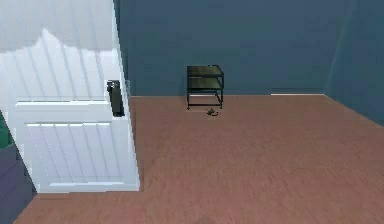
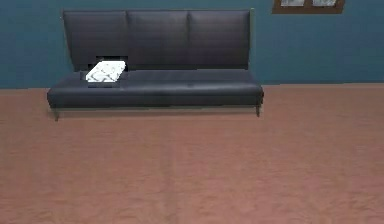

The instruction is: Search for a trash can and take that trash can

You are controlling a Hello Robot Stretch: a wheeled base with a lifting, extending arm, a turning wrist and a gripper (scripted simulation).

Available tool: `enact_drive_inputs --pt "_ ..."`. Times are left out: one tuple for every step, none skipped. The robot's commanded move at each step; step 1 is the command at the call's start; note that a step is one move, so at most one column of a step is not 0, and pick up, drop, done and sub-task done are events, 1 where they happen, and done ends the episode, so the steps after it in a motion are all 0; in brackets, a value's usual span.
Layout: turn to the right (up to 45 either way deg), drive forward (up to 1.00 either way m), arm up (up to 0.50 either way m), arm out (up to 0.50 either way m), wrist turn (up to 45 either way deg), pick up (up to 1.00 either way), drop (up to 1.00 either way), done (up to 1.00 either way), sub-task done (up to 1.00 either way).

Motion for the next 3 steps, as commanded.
enact_drive_inputs --pt "-3.0 0.00 0.00 0.00 0.0 0.00 0.00 0.00 0.00" --pt "45.0 0.00 0.00 0.00 0.0 0.00 0.00 0.00 0.00" --pt "42.0 0.00 0.00 0.00 0.0 0.00 0.00 0.00 0.00"
